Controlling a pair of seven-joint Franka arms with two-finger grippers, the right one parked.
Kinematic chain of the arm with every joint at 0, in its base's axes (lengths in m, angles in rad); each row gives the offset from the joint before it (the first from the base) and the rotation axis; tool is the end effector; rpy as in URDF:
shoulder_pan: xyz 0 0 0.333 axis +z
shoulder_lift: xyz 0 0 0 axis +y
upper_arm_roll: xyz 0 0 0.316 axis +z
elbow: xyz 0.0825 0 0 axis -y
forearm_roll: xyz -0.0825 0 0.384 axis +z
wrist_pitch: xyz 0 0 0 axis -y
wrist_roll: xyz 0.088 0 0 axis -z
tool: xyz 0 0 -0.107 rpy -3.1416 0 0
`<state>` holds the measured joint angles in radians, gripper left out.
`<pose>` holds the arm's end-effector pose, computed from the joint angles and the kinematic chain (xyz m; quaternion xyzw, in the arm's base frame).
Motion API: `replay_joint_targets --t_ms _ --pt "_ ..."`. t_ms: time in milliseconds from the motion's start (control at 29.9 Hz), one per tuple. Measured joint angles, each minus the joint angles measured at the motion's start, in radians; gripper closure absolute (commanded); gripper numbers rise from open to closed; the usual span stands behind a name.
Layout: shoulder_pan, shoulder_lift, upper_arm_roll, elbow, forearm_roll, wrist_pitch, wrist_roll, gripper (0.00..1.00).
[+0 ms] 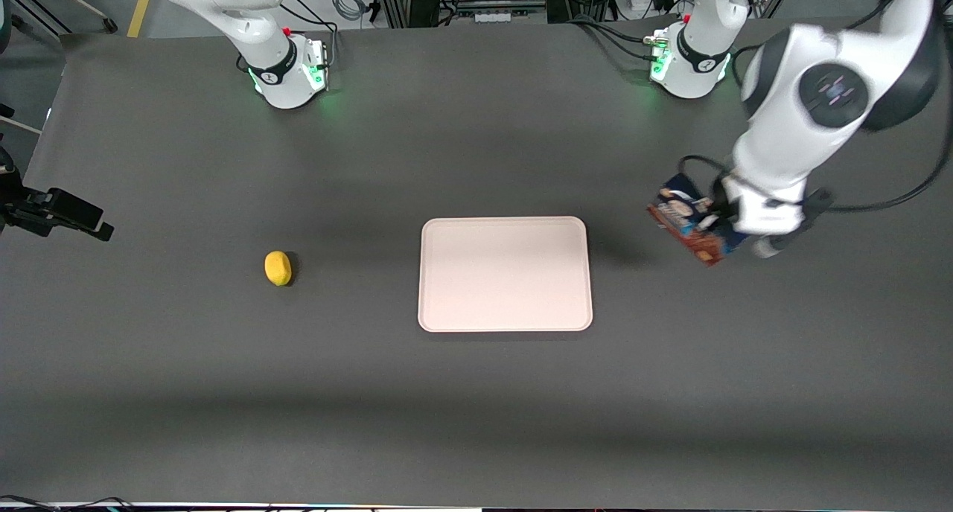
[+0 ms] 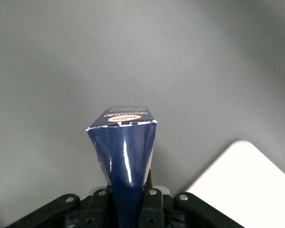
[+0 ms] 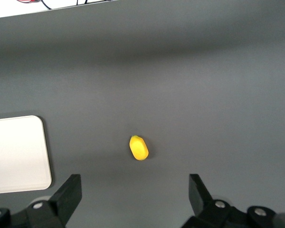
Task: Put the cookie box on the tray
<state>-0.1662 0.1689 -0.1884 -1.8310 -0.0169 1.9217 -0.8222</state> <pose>0.5611 -0.2040 0.4341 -0.9709 -0.2353 0.0444 0.0013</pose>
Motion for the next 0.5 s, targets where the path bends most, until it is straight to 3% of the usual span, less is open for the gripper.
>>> replay_joint_targets --t_ms 301,502 --pt "-0.093 0.196 -0.002 0.132 -0.017 -0.007 0.201 1.00" --pt "-0.149 0.302 -0.017 0.200 -0.018 0.024 0.245 1.00"
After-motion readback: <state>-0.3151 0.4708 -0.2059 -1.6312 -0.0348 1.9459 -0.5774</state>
